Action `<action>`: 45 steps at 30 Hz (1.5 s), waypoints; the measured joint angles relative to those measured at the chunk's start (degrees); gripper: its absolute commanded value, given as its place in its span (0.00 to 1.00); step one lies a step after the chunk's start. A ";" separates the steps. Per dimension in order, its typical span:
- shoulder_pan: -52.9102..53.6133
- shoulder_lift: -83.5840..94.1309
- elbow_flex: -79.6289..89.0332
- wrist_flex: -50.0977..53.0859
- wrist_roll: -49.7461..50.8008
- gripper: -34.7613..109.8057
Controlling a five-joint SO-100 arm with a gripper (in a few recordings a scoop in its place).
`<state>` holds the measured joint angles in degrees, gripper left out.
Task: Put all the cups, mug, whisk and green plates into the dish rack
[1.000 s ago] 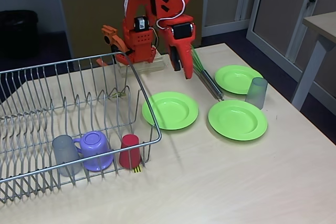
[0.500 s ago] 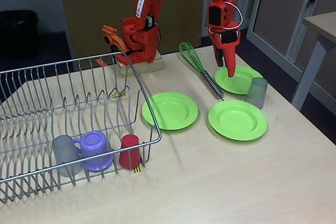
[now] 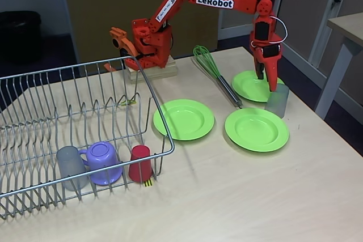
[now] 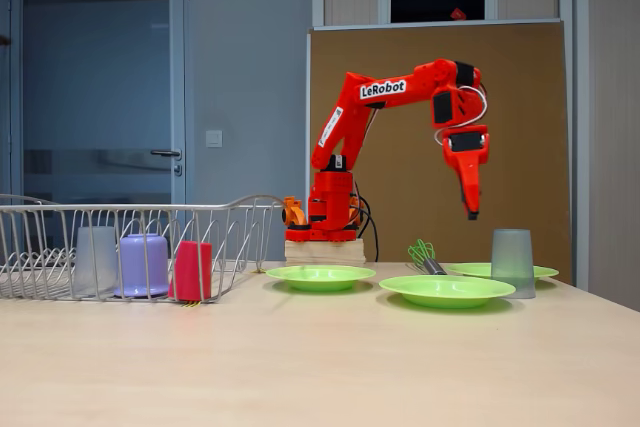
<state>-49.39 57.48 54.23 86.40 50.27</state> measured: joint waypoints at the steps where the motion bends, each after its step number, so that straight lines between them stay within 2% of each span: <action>1: -0.09 -1.41 -1.93 0.88 0.53 0.49; 18: -3.78 -16.17 -18.81 1.14 7.03 0.51; 45: -4.13 -27.51 -33.66 1.14 8.26 0.49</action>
<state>-53.53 29.97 20.57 87.54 58.54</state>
